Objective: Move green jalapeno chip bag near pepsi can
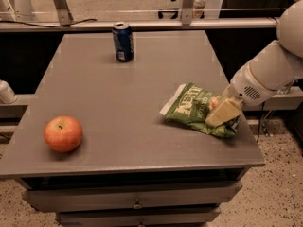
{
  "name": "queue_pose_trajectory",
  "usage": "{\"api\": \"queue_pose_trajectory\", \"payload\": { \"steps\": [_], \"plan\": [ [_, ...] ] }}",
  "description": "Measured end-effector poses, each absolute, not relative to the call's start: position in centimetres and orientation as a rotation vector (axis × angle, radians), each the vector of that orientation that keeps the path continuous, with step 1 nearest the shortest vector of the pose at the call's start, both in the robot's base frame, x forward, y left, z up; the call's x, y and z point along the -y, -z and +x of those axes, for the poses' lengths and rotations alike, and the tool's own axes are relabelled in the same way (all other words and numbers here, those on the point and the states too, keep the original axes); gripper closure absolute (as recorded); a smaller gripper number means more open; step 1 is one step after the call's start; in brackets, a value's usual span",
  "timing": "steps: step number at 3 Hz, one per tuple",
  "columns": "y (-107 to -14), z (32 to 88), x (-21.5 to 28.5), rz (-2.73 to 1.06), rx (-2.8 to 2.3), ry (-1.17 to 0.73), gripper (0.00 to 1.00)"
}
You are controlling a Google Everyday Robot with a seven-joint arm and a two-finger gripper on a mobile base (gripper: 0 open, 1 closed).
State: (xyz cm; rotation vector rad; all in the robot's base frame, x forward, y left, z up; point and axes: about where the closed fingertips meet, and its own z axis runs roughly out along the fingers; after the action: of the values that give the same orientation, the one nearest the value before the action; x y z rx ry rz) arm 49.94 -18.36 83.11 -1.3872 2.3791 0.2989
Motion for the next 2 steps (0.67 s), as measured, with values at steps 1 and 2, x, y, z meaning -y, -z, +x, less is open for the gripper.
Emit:
{"api": "queue_pose_trajectory", "payload": {
  "steps": [1, 2],
  "plan": [
    [-86.2, 52.9, 18.7, -1.328, -2.356, -0.251, 1.0],
    [-92.0, 57.3, 19.1, -1.225, -2.311, -0.192, 1.0]
  ]
}}
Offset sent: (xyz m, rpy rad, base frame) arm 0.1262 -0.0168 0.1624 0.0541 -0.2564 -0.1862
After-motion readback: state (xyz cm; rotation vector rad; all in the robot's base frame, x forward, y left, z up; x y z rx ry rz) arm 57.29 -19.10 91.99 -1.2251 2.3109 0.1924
